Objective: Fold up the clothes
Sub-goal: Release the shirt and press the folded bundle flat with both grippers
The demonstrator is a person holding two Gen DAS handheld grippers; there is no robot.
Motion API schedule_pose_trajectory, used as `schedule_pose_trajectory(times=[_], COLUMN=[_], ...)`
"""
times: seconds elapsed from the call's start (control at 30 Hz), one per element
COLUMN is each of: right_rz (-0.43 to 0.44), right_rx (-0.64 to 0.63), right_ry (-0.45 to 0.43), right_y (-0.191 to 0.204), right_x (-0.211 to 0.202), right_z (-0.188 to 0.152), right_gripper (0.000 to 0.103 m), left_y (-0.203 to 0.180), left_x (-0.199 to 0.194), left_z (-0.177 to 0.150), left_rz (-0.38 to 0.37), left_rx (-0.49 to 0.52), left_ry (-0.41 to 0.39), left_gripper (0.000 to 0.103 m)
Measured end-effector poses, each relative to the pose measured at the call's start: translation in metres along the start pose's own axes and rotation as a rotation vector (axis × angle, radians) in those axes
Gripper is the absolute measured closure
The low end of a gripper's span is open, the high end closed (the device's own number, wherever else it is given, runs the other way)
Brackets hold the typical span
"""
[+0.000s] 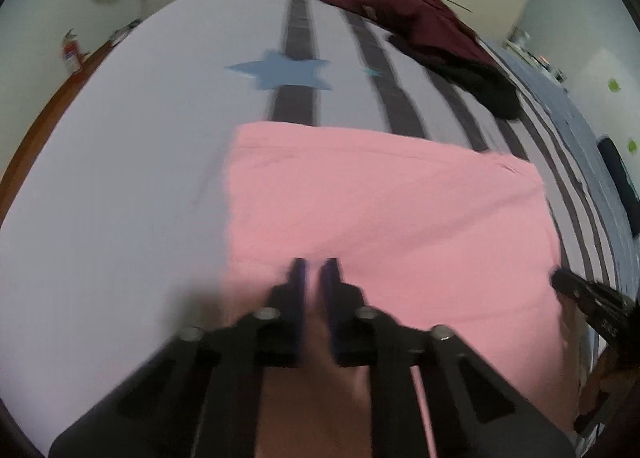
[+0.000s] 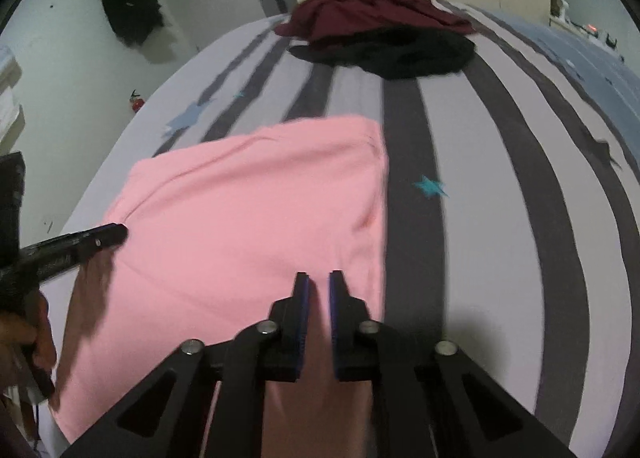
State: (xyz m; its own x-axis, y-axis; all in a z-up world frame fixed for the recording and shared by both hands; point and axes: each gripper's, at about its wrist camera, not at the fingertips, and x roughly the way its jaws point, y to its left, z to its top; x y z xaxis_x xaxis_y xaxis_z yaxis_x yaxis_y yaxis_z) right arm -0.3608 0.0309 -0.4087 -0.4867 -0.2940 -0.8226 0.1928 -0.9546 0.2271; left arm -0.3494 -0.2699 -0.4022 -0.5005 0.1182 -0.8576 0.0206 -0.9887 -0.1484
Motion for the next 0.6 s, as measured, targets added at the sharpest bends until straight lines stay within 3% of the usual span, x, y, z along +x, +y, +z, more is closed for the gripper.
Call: schedule_pose_trajectory(times=[0.1,0.13,0.23,0.43,0.53,0.6], right_rz=[-0.017,-0.033,-0.052,0.042,0.081,0.078], right_rx=[0.010,0.023,0.069,0.016,-0.016,-0.033], right_ry=[0.001,0.000,-0.014,-0.068,-0.057,-0.042], right_y=[-0.012,-0.015,-0.024,0.009,0.029,0.036], right_x=[-0.008,-0.011,-0.018,-0.007,0.015,0.027], right_z=[-0.001,0.000,0.011,0.049,0.065,0.070], right_gripper=[0.103,0.098,0.096,0.096,0.096,0.096], left_y=[-0.001,-0.004,-0.022,-0.078,-0.099,-0.092], left_x=[-0.002,-0.004,-0.013,0.011,0.036,0.042], left_z=[0.001,0.001,0.011,0.034,0.042,0.040], left_rz=[0.000,0.004,-0.036,-0.168,-0.182,-0.176], left_rx=[0.013,0.017,0.041,0.125,0.143,0.138], left_ry=[-0.004,-0.005,-0.054,-0.039,-0.004,0.001], left_gripper=[0.101,0.101,0.101,0.101,0.101,0.101])
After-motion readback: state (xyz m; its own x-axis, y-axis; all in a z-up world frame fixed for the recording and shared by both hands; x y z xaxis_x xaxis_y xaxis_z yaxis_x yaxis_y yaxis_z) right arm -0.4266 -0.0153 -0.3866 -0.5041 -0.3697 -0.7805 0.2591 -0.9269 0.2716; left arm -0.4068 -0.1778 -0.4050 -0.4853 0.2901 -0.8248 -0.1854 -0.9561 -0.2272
